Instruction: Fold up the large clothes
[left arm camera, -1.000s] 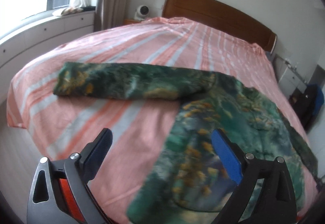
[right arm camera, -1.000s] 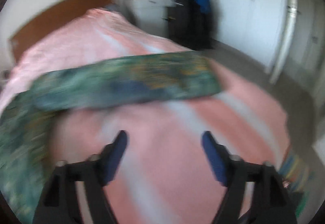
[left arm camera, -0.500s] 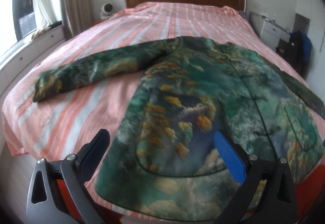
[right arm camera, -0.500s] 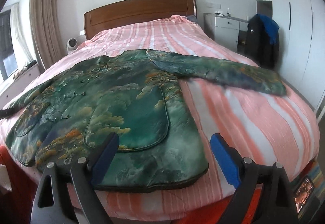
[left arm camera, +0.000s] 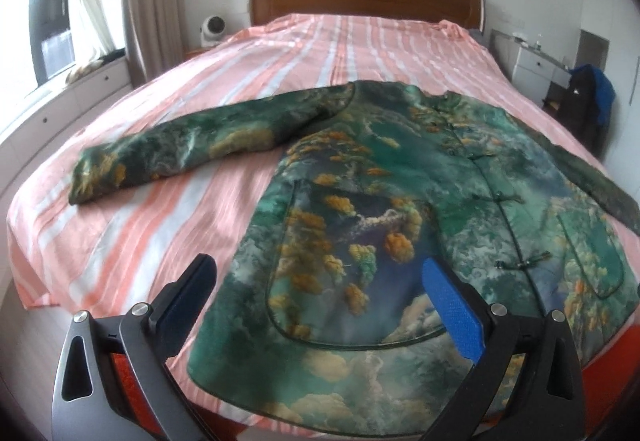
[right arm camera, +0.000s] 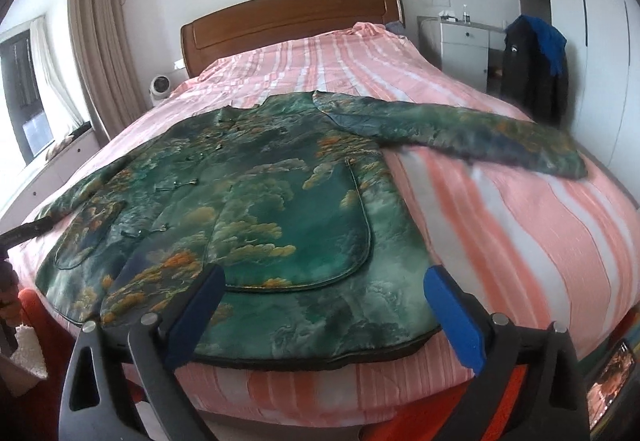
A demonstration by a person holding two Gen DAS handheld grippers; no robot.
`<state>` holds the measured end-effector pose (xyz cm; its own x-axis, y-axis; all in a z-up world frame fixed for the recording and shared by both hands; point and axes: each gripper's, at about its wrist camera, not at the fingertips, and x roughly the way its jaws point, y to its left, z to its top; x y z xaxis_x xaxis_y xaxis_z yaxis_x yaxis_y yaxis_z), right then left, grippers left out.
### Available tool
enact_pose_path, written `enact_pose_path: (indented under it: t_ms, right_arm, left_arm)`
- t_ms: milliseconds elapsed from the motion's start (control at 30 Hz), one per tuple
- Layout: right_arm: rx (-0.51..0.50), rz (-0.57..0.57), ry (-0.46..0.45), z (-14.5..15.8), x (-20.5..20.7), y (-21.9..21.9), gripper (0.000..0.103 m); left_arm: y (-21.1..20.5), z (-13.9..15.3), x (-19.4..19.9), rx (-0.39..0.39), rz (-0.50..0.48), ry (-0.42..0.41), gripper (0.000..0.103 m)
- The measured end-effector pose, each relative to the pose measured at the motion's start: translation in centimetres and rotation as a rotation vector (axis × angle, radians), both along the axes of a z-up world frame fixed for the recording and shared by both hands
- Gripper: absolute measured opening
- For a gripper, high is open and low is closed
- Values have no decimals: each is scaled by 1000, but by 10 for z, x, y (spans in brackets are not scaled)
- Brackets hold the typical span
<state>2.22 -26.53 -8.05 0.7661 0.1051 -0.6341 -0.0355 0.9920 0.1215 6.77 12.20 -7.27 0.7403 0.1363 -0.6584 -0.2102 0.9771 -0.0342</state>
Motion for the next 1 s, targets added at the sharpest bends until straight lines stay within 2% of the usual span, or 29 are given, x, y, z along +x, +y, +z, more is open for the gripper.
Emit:
enact_pose_path:
  t_ms: [133,233,367,500,633,1000]
  right_arm:
    - [18,-23,22,-1,1,1,99]
    - [-16,7,16,-4,-2,9,99]
    - [-62,46,7,-6,-5,18,99]
    - [-113,17,-15,-4,-6,19,99]
    - [-112,13,-8,-5,-6,17,99]
    - [-114,20,-5,-6,-6,18,99]
  left_arm:
    - [-4,3,-3,-45,-39,-25,102]
    - [-6,4,-3,-62,-47,-38,102]
    - [-5,5,-3,-54,-41,-41,102]
    - [3,4,-2,-60,-18,-33,102]
    - [9,2,-3,-83,-5,-22,102]
    - [5,1,-1,-51,-10,3,102]
